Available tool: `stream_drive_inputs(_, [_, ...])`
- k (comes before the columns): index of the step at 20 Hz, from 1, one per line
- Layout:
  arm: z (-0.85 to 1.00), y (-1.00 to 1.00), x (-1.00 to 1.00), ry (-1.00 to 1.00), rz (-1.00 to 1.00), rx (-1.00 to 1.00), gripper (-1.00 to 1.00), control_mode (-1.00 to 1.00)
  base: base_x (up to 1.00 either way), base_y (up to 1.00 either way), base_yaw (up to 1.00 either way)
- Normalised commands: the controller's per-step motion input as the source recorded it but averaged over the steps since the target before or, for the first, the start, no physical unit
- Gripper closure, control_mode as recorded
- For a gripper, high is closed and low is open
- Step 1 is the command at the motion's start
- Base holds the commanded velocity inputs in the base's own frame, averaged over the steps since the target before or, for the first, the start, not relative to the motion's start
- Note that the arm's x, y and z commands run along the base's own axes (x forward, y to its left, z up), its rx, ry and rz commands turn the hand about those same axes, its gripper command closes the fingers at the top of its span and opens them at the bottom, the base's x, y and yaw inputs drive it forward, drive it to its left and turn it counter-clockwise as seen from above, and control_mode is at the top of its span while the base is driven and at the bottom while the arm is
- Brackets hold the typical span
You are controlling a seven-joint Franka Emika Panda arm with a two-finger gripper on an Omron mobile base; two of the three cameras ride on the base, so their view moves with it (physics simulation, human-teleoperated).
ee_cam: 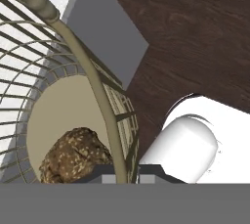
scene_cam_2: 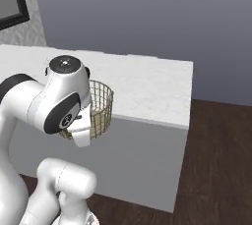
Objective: Open the cabinet, pick up the bread from the cabinet and place it in the basket. Then move the basket to the dining counter.
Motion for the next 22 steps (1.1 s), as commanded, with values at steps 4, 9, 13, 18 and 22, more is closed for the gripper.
stream_drive_inputs(4, [0.0,0.0,0.0,0.0,0.0,0.0,1.0,1.0,0.8,0.55,-0.04])
stream_drive_inputs(9, [0.0,0.0,0.0,0.0,0.0,0.0,1.0,1.0,0.84,0.18,0.0])
stream_drive_inputs(13, [0.0,0.0,0.0,0.0,0.0,0.0,1.0,1.0,0.81,0.0,0.0])
stream_drive_inputs(18, [0.0,0.0,0.0,0.0,0.0,0.0,1.0,1.0,0.27,0.0,0.0])
stream_drive_inputs(22, [0.0,-0.02,0.32,0.0,0.01,0.0,1.0,-1.0,0.0,0.0,0.0])
